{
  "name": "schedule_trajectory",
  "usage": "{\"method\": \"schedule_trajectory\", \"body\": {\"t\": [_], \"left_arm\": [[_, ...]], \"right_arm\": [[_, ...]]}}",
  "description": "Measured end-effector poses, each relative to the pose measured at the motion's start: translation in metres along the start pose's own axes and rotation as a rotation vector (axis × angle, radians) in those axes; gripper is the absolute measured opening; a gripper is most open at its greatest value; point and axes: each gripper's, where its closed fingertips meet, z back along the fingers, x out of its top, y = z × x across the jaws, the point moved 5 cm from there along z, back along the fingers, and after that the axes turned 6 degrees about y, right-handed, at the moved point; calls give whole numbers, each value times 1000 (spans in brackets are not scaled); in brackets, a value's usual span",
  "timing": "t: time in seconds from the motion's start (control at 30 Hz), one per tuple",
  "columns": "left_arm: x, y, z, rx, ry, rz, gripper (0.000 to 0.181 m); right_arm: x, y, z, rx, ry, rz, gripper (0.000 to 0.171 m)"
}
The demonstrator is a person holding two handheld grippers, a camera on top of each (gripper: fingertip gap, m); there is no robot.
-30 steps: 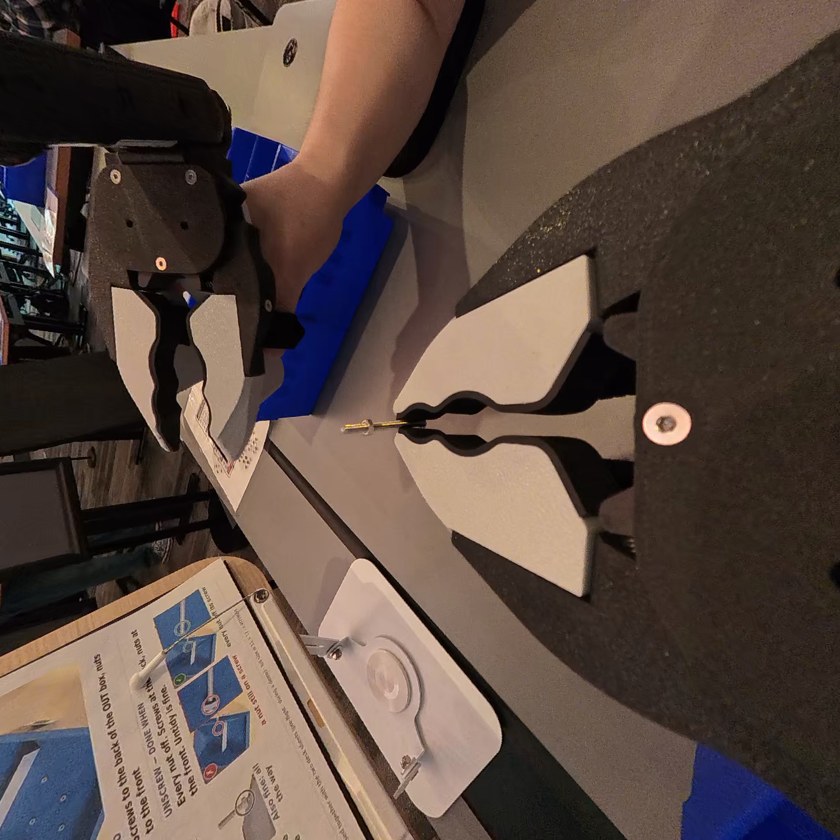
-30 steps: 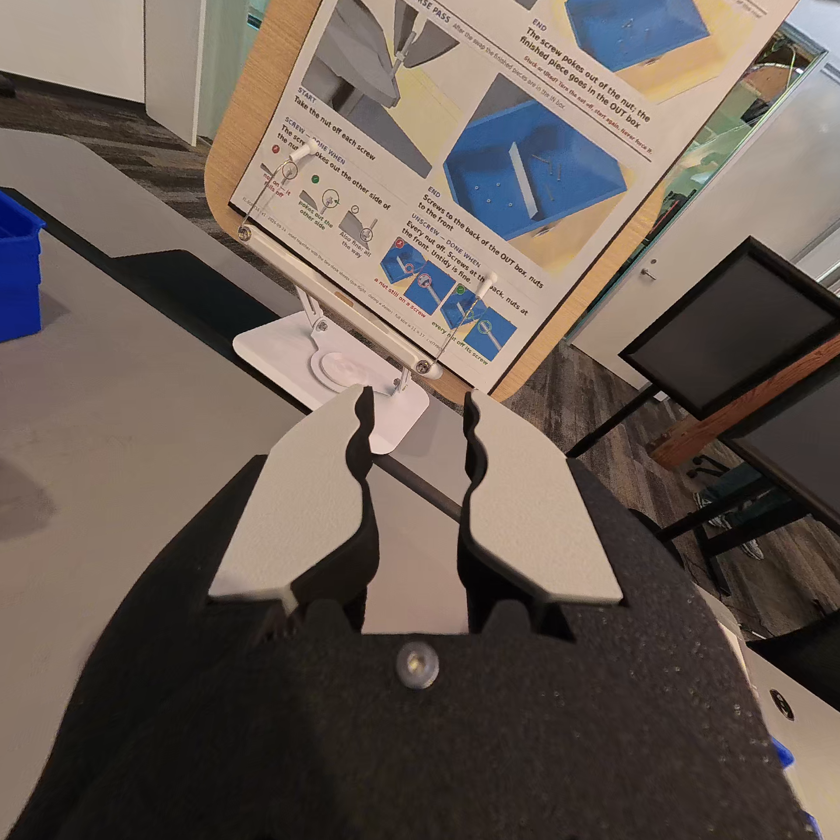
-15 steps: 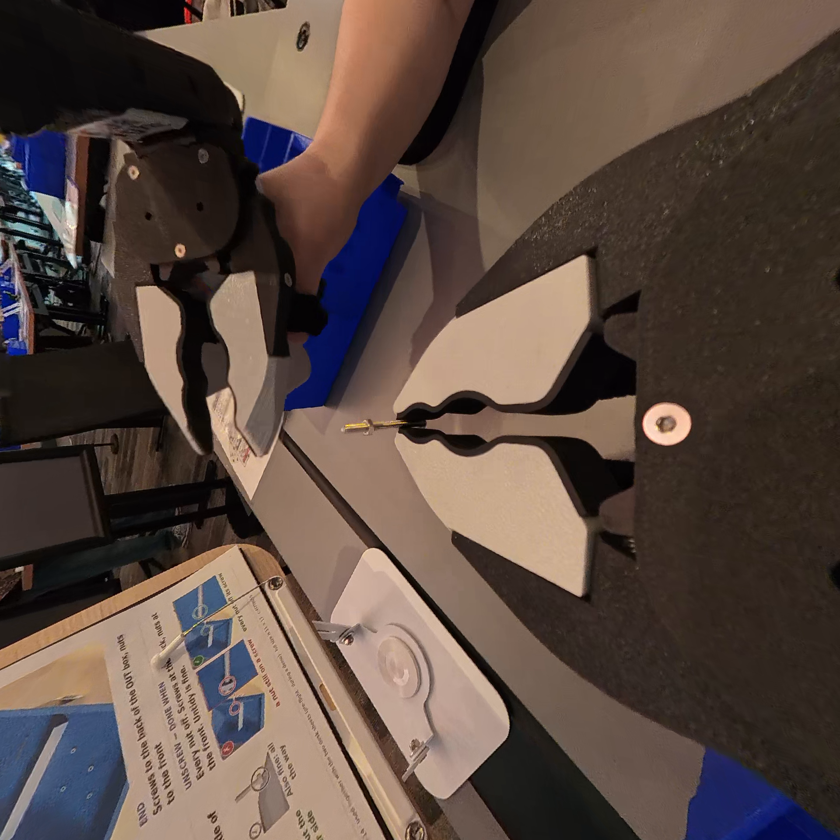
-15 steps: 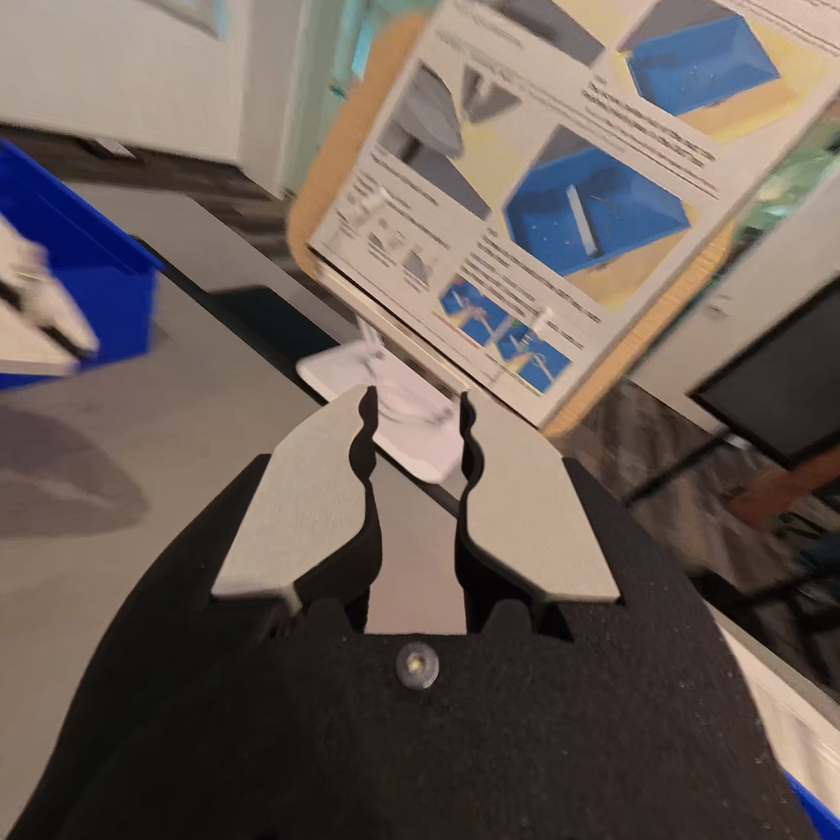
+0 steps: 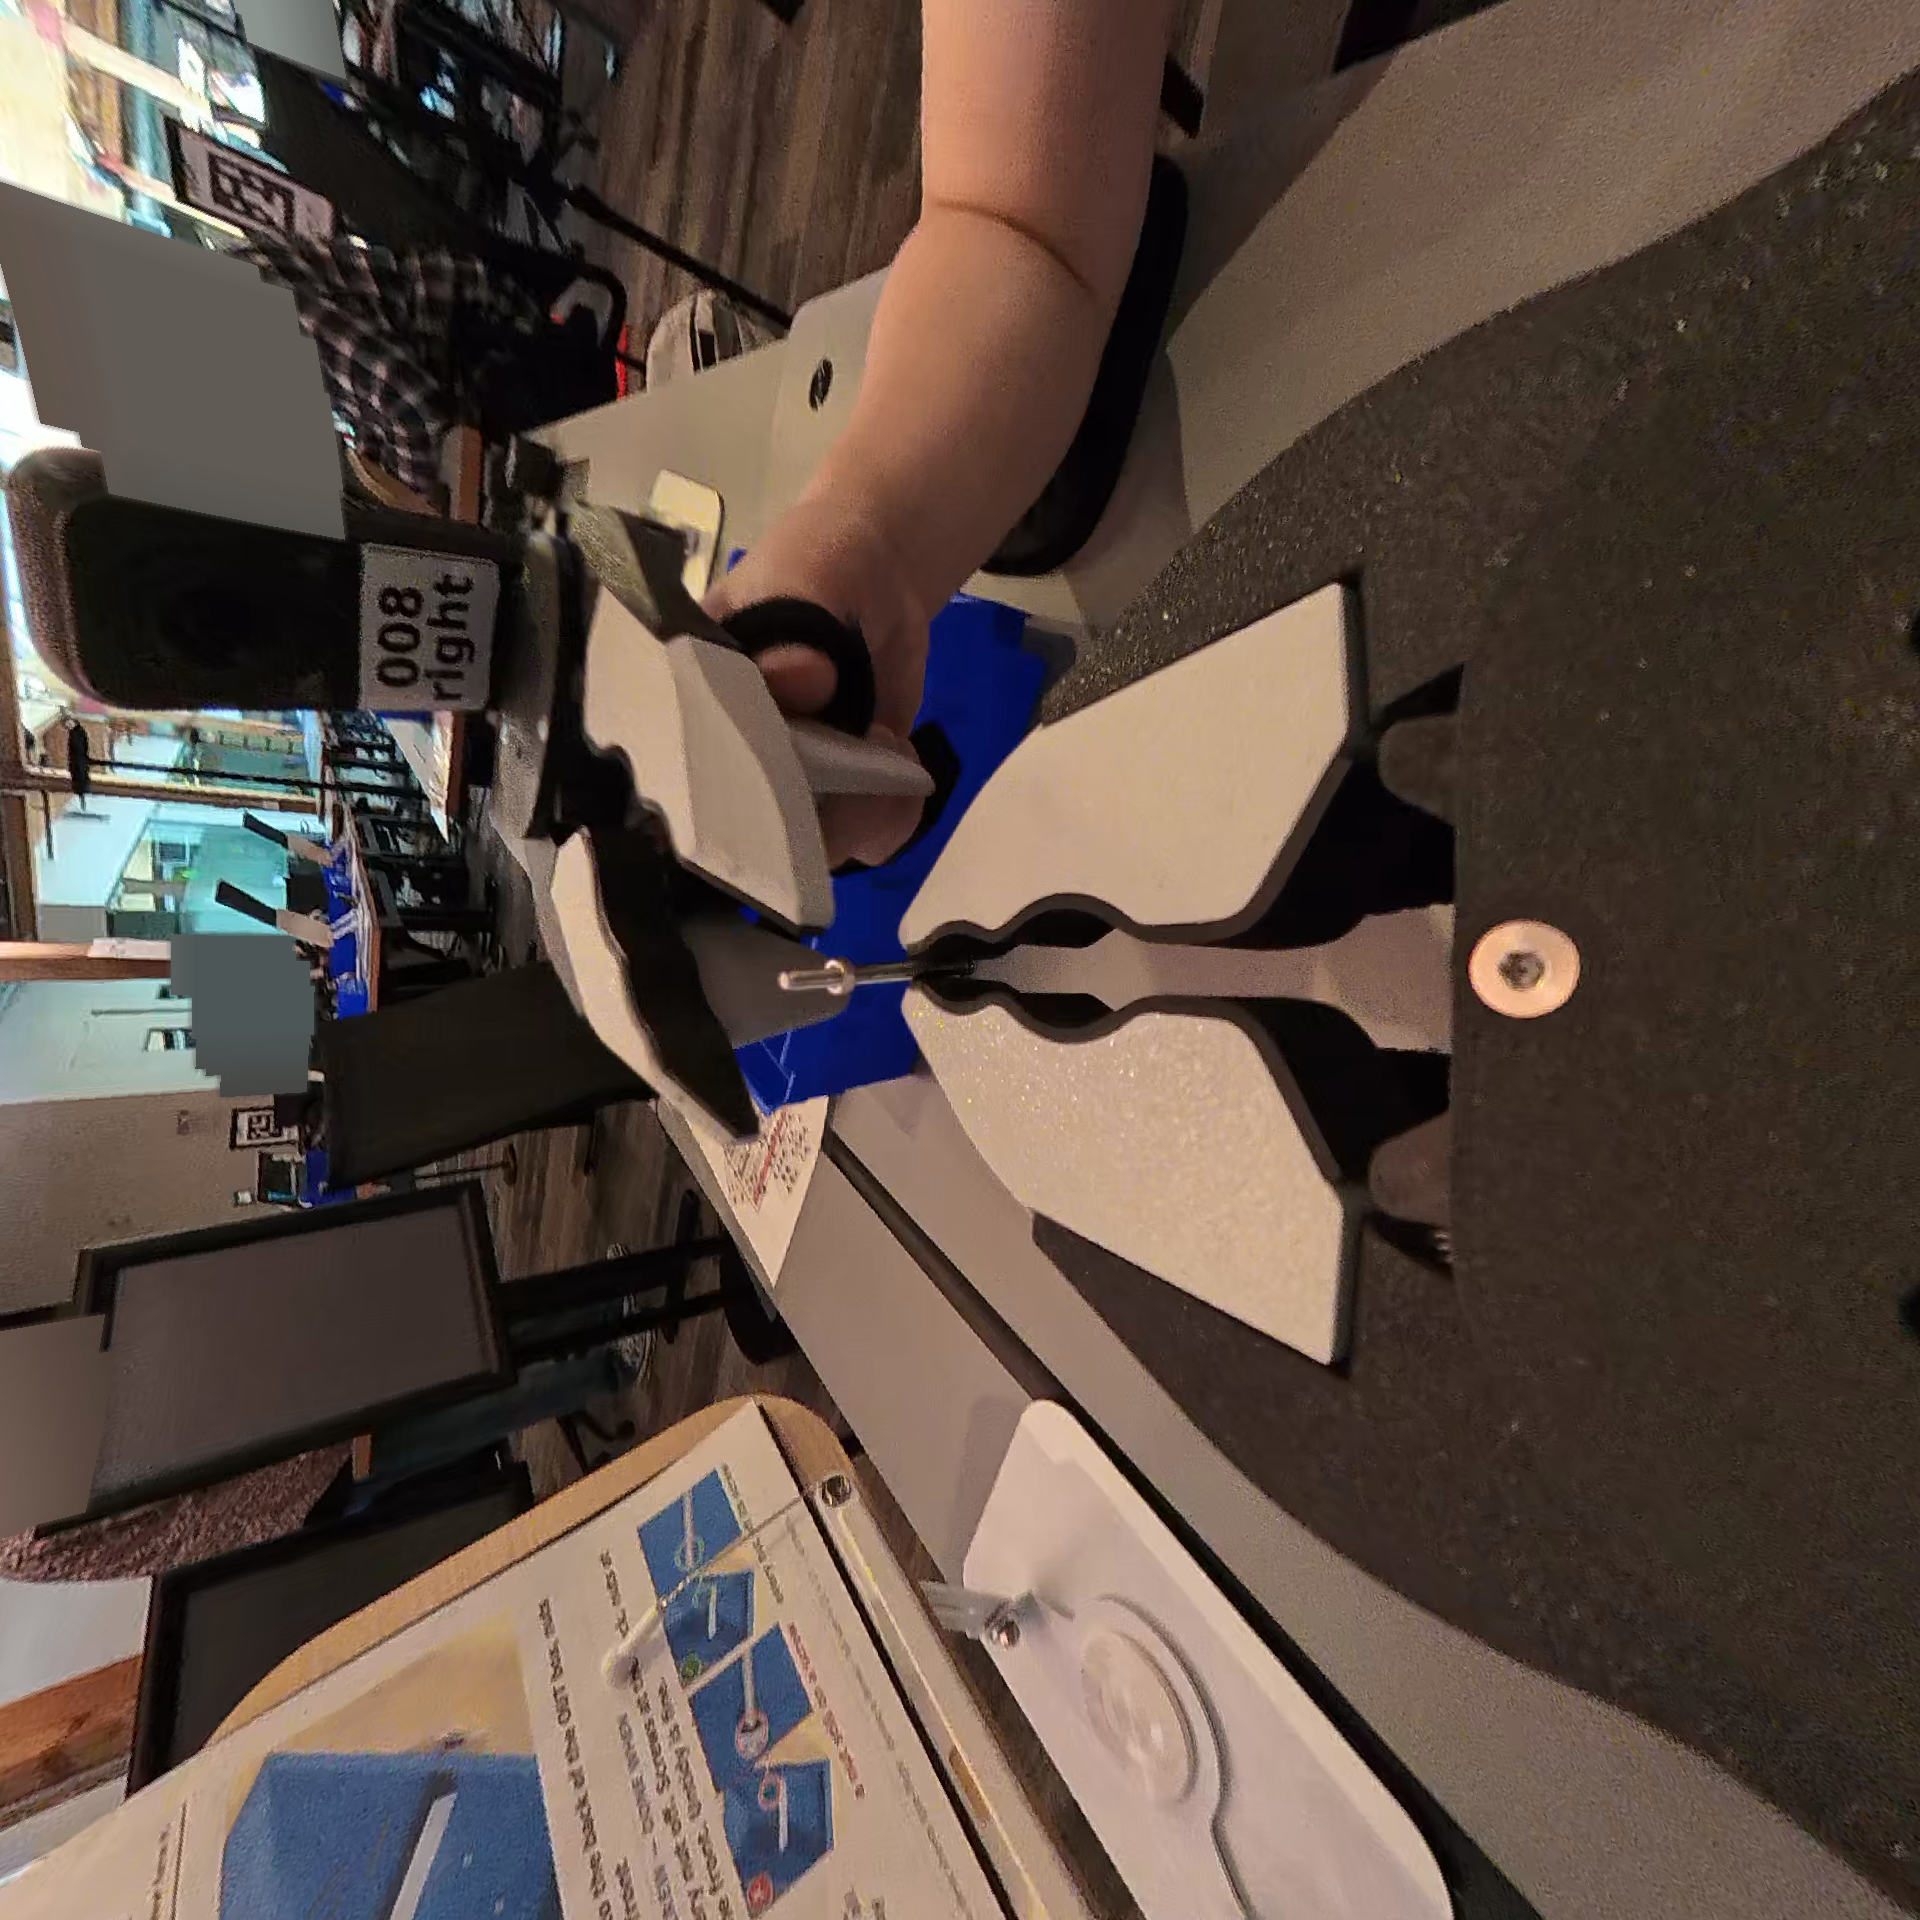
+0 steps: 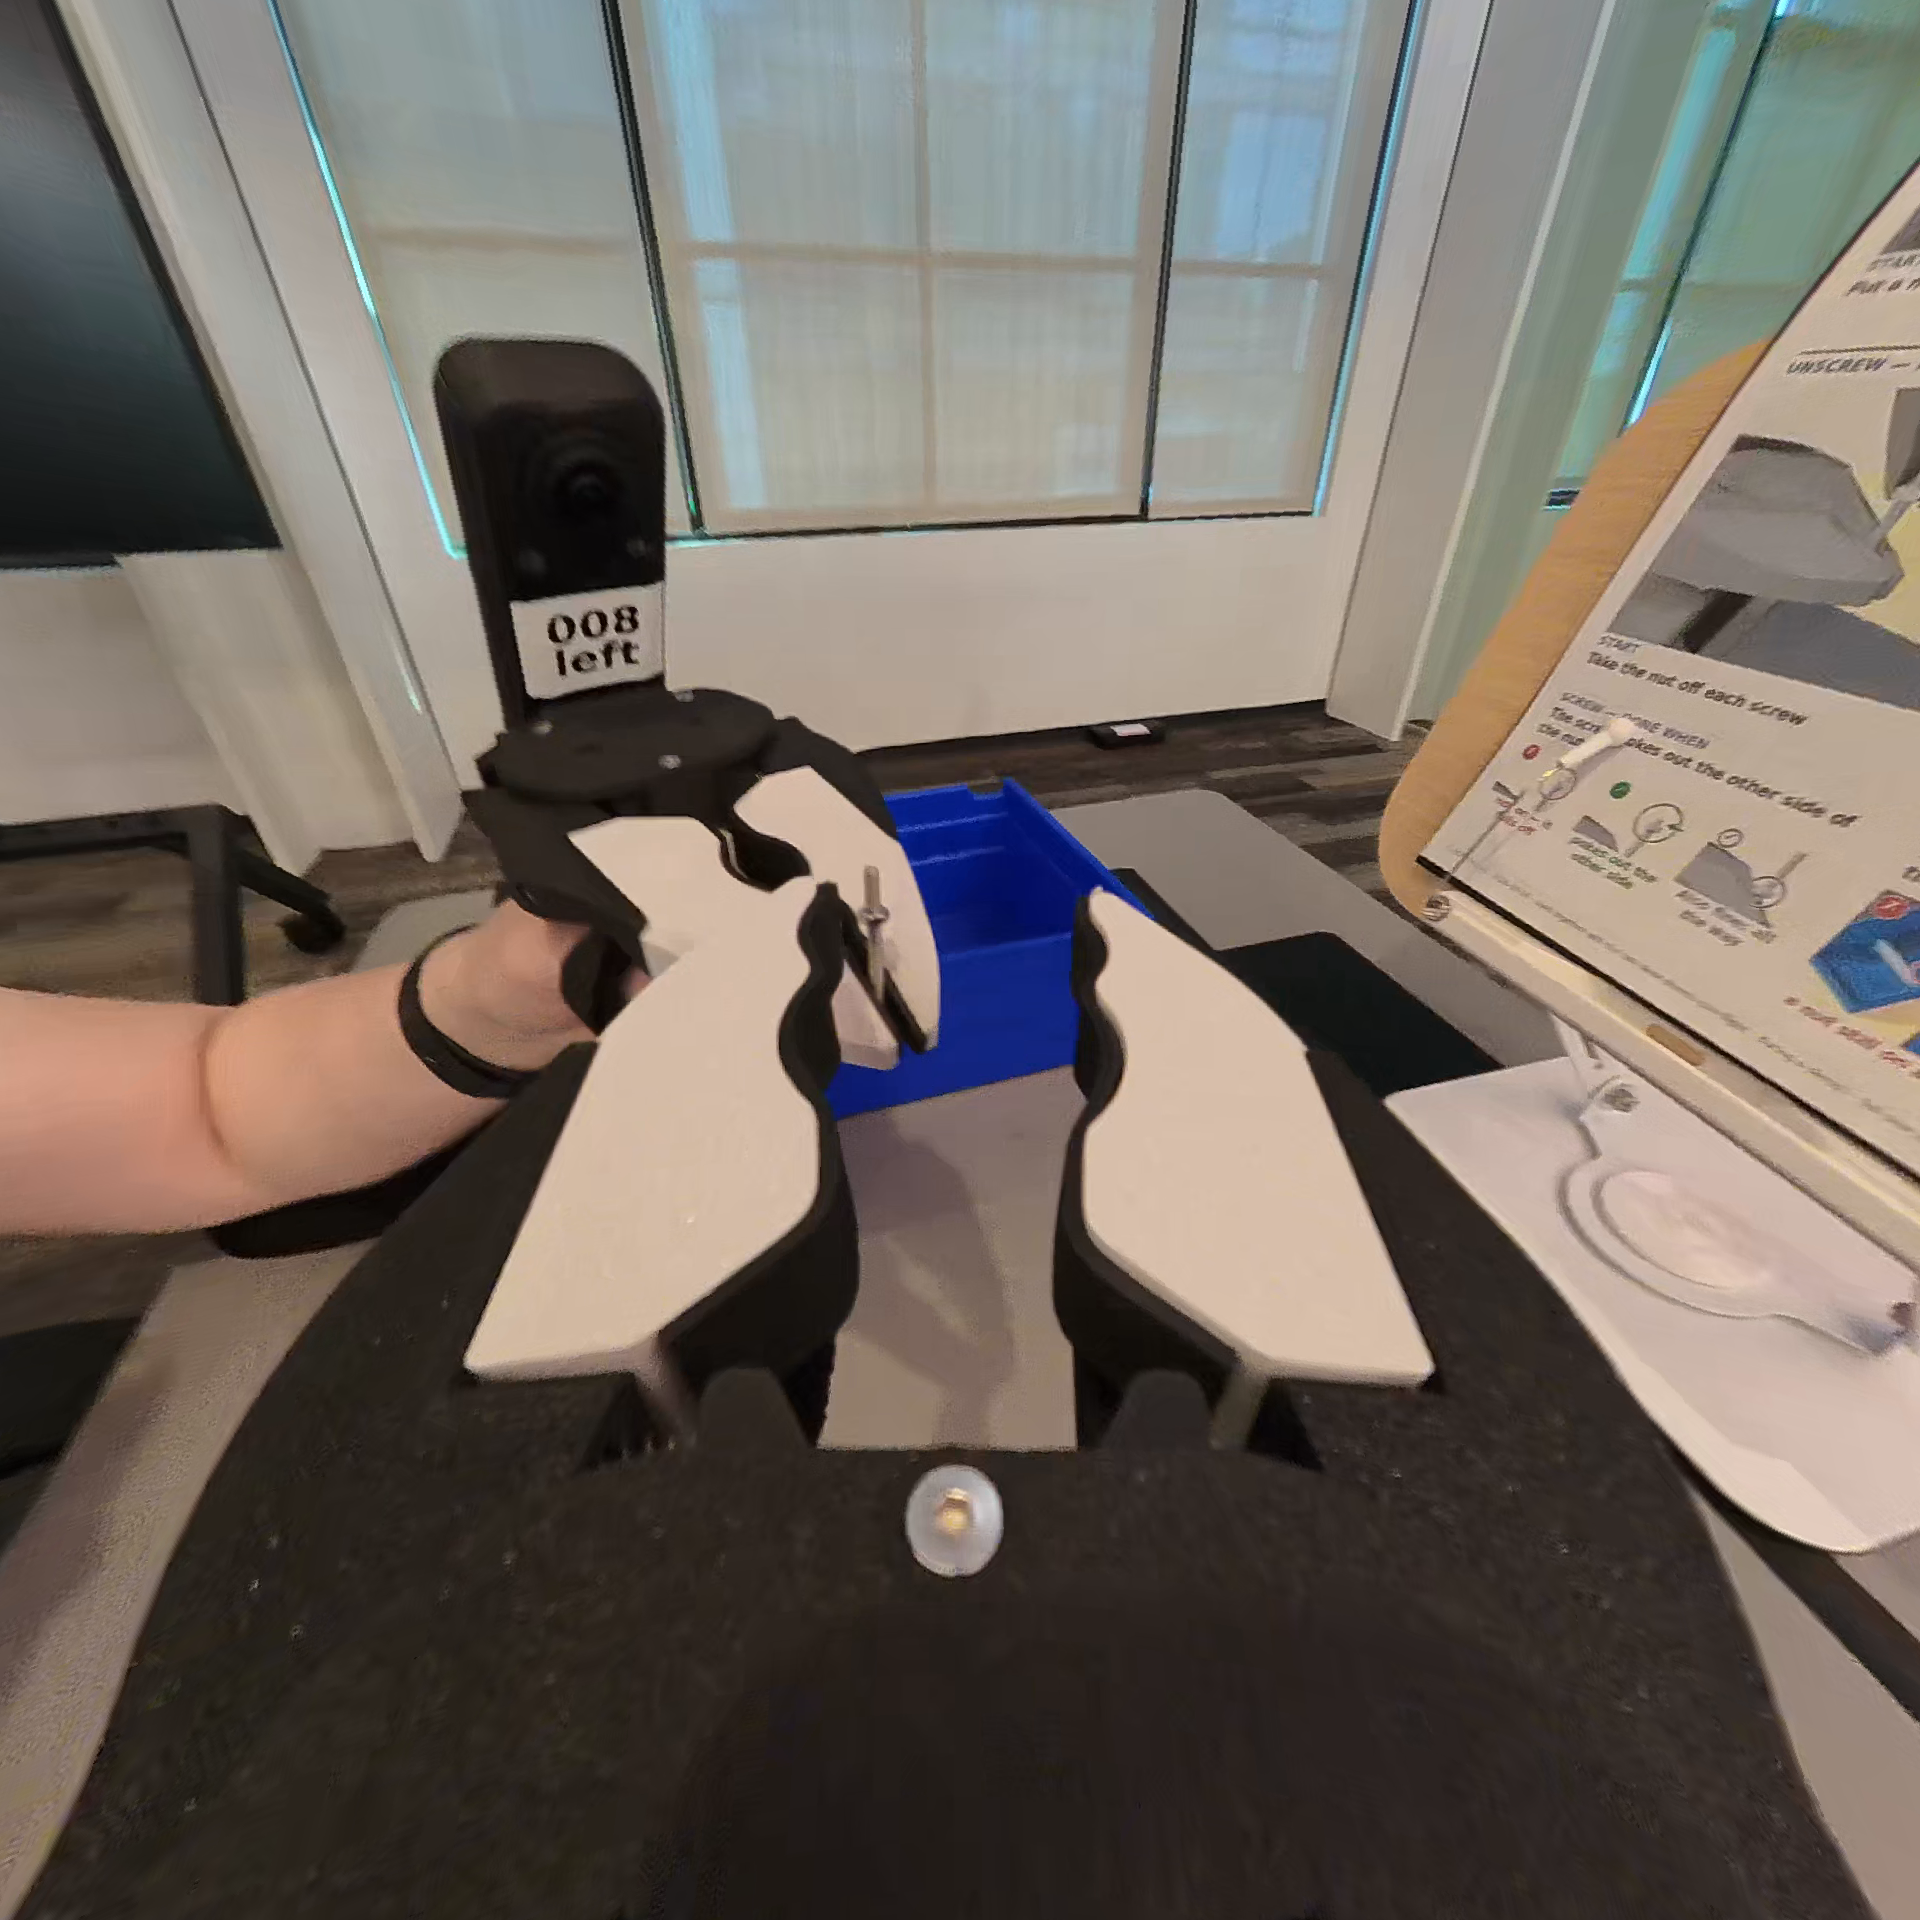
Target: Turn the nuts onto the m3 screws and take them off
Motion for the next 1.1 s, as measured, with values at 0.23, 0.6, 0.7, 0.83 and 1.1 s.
{"method": "schedule_trajectory", "body": {"t": [0.23, 0.6, 0.7, 0.83, 1.1], "left_arm": [[4, -8, 3, -127, -27, 62, 2], [4, -8, 4, -186, -20, 111, 2], [3, -11, 2, -189, -12, 99, 2], [6, -10, 6, -213, -30, 121, 2], [4, -14, 3, -281, -6, 164, 2]], "right_arm": [[-2, 7, -3, 25, 35, 48, 38], [2, 15, -1, 101, 24, 41, 34], [0, 10, -1, 74, 35, 35, 34], [1, 1, 7, 104, 32, -12, 31], [2, 12, 0, 146, 14, -31, 32]]}}
